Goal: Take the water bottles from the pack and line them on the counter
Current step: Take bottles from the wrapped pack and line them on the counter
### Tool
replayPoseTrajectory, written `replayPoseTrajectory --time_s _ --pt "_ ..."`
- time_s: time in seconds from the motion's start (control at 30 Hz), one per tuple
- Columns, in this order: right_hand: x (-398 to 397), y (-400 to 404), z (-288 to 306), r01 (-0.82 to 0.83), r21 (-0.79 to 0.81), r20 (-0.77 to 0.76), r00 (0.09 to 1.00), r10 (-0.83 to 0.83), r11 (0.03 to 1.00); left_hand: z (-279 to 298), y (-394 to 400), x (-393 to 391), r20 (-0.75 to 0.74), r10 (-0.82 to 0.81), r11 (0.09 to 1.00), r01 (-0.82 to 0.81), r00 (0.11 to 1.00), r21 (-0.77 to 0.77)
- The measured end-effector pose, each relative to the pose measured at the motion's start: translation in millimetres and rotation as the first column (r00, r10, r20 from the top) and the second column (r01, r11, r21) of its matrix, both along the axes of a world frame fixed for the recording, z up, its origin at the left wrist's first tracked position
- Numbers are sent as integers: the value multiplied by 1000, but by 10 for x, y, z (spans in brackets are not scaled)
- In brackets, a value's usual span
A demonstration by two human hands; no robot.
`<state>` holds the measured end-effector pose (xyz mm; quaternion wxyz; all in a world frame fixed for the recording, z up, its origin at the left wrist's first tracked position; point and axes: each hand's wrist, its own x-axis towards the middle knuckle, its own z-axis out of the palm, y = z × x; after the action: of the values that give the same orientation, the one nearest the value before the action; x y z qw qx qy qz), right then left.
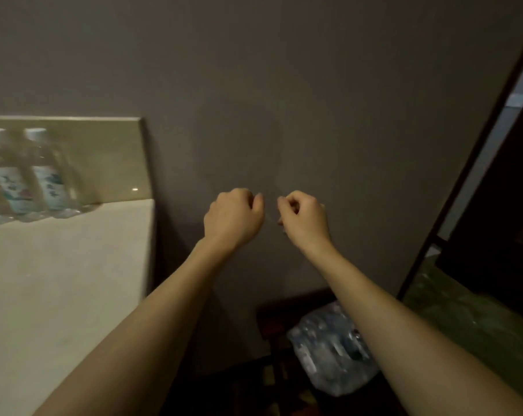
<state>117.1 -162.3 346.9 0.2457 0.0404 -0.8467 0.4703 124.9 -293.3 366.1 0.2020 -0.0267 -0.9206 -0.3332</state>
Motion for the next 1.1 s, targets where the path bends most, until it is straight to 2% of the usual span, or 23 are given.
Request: replayPoseTrajectory --time_s 0.17,0.27,0.4,0.57,0.7,0.87,1.1 --pt "72 1065 -431 95 -3 155 984 -93 995 -255 980 -37 78 -101 995 101 992 15" --pt "72 1601 -782 153 -20 266 953 -142 988 -550 1488 -87 181 -182 980 193 966 -44" --pt "9 2106 -1211 194 28 404 895 -188 981 -1041 2008 -247 350 -234 959 274 907 -68" --pt "-299 2566 -1741 159 68 548 819 -170 985 -1673 2508 -608 524 -265 939 339 809 -49" --pt "-694 2879 -2184 94 92 691 711 -131 991 -2210 2842 -1056 640 -237 946 322 731 -17" --pt "-1061 3194 -2745 -38 112 856 511 -77 993 -2811 3136 -1457 776 -230 952 301 588 54" --pt "-1303 3325 -3438 -235 46 946 324 34 971 -3524 3299 -1586 874 -223 955 275 432 107"
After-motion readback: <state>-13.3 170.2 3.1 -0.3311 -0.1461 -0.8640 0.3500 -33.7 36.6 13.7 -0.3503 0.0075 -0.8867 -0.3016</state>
